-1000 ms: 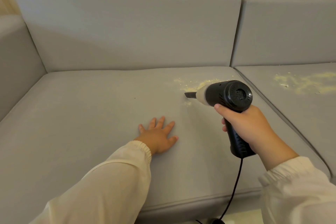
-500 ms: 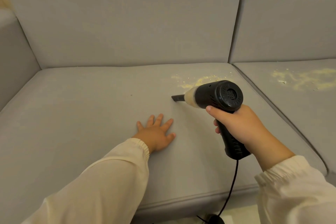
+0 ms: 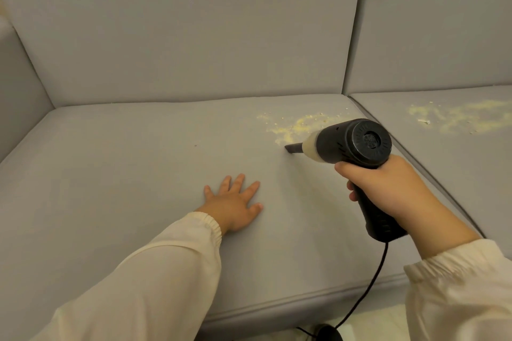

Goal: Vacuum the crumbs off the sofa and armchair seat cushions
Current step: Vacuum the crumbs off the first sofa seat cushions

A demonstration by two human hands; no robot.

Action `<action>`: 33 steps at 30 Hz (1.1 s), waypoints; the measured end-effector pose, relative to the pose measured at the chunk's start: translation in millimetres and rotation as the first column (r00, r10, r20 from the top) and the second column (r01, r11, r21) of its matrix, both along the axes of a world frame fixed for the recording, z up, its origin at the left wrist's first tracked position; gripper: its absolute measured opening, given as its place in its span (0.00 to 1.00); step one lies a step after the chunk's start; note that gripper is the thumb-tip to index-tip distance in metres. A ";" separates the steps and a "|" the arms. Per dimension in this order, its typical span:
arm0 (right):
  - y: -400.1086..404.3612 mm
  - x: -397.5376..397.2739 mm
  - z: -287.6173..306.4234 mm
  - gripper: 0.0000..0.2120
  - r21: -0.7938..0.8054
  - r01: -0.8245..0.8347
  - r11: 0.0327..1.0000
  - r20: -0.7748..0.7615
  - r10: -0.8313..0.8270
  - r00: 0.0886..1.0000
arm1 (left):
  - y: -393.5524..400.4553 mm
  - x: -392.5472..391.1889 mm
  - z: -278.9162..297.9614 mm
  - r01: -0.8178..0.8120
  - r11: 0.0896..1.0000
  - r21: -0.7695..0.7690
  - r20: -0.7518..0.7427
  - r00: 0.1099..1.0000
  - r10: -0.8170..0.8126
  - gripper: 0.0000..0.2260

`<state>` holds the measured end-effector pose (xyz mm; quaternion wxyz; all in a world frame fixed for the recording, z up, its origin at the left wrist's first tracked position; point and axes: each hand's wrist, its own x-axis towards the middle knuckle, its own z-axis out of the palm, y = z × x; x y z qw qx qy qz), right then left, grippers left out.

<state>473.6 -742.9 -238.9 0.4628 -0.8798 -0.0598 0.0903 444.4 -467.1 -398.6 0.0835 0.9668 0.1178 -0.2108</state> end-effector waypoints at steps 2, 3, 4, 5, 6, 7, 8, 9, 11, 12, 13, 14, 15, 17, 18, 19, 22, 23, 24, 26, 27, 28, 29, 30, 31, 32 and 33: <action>-2.1 2.0 -1.6 0.09 0.040 0.025 0.999 -0.006 -0.025 1.000 | 0.0 -0.3 -0.3 -0.001 1.000 0.000 0.005 1.000 0.001 0.30; -3.0 3.0 -2.3 0.09 0.058 0.036 0.998 -0.009 -0.035 0.999 | -0.2 -0.5 0.2 -0.001 1.000 -0.001 0.008 1.000 0.001 0.30; -4.1 3.7 -2.9 0.09 0.067 0.044 0.997 -0.008 -0.044 0.999 | -0.6 -0.5 0.5 0.003 1.000 -0.002 0.013 1.000 -0.003 0.30; -4.5 4.5 -3.6 0.08 0.068 0.049 0.996 -0.007 -0.048 0.999 | -1.2 -0.8 1.1 0.009 1.000 -0.005 0.021 1.000 -0.009 0.30; -4.8 4.5 -4.1 0.08 0.064 0.050 0.997 -0.007 -0.050 0.999 | -2.3 -0.8 1.5 0.017 1.000 -0.009 0.028 0.999 -0.017 0.30; -4.5 4.6 -5.1 0.08 0.059 0.045 0.997 -0.006 -0.045 0.999 | -3.2 -1.0 1.5 0.028 1.000 -0.012 0.034 0.999 -0.028 0.30; -3.5 4.6 -5.9 0.08 0.056 0.042 0.998 -0.007 -0.042 0.999 | -3.9 -1.3 1.1 0.041 0.999 -0.013 0.036 0.999 -0.041 0.30; -3.5 4.6 -7.0 0.08 0.060 0.046 0.997 -0.009 -0.046 0.999 | -5.5 -0.8 0.1 0.057 0.998 -0.011 0.035 0.998 -0.056 0.30; -0.2 5.5 -10.7 0.08 0.084 0.061 0.995 -0.016 -0.060 0.998 | -6.4 -1.2 -3.0 0.073 0.997 -0.003 0.040 0.997 -0.073 0.30; 0.0 6.2 -12.9 0.09 0.099 0.076 0.992 -0.020 -0.074 0.997 | -7.8 -0.5 -4.2 0.081 0.997 0.001 0.044 0.996 -0.081 0.30; -0.2 7.4 -15.1 0.09 0.108 0.085 0.991 -0.023 -0.083 0.996 | -9.2 -0.1 -4.7 0.088 0.996 0.003 0.048 0.995 -0.088 0.30; -0.4 8.6 -16.7 0.08 0.114 0.086 0.990 -0.026 -0.083 0.996 | -10.1 0.2 -4.9 0.095 0.995 0.006 0.048 0.994 -0.095 0.30; -1.1 8.9 -18.1 0.09 0.116 0.081 0.990 -0.032 -0.078 0.996 | -11.4 -0.6 -5.3 0.101 0.995 0.008 0.047 0.994 -0.101 0.30; -2.0 11.6 -17.6 0.09 0.128 0.064 0.990 -0.034 -0.060 0.998 | -12.3 1.8 -3.5 0.100 0.995 0.005 0.054 0.993 -0.101 0.30; -1.3 13.1 -17.1 0.09 0.135 0.060 0.989 -0.031 -0.057 0.998 | -11.7 3.8 -2.4 0.093 0.996 0.002 0.057 0.994 -0.093 0.30; 1.3 16.4 -15.6 0.10 0.140 0.060 0.988 -0.015 -0.058 0.998 | -9.7 7.7 -0.9 0.075 0.997 0.001 0.066 0.995 -0.075 0.30; 16.7 36.7 -8.5 0.10 0.162 0.089 0.983 0.046 -0.098 0.994 | -4.7 22.0 2.7 -0.007 1.000 -0.017 0.089 0.996 0.009 0.31; 25.5 48.8 -6.0 0.10 0.190 0.098 0.977 0.054 -0.110 0.992 | -2.8 27.5 3.8 -0.028 0.999 -0.027 0.091 0.995 0.031 0.31; 32.1 57.9 -5.5 0.10 0.222 0.114 0.968 0.048 -0.127 0.991 | -4.1 29.0 3.4 -0.039 0.999 -0.035 0.079 0.996 0.041 0.32; 49.4 80.8 -5.5 0.12 0.272 0.131 0.953 0.027 -0.143 0.989 | -4.8 34.6 0.1 -0.051 0.998 -0.043 0.073 0.996 0.054 0.32; 56.6 90.1 -7.0 0.13 0.289 0.134 0.948 0.017 -0.145 0.989 | -5.1 35.3 -1.3 -0.047 0.998 -0.036 0.072 0.996 0.049 0.33; 63.6 99.1 -9.0 0.13 0.303 0.134 0.944 0.009 -0.143 0.990 | -4.4 36.1 -2.6 -0.040 0.999 -0.029 0.075 0.996 0.042 0.32; 69.8 106.7 -10.3 0.13 0.314 0.133 0.940 0.002 -0.140 0.990 | -3.2 36.7 -3.8 -0.035 0.999 -0.027 0.081 0.996 0.037 0.32; 75.9 113.5 -11.1 0.13 0.327 0.129 0.936 -0.004 -0.135 0.991 | -1.2 37.5 -5.2 -0.029 0.999 -0.029 0.088 0.996 0.031 0.32; 81.4 118.8 -11.2 0.12 0.340 0.123 0.932 -0.010 -0.128 0.992 | 0.6 38.1 -5.7 -0.023 0.999 -0.031 0.092 0.995 0.026 0.32; 87.5 123.5 -12.1 0.12 0.352 0.116 0.929 -0.019 -0.117 0.993 | 2.5 38.8 -6.3 -0.020 0.999 -0.035 0.092 0.995 0.024 0.32; 93.0 126.6 -12.7 0.12 0.359 0.108 0.927 -0.026 -0.106 0.994 | 3.1 39.3 -5.9 -0.018 0.999 -0.039 0.091 0.996 0.022 0.32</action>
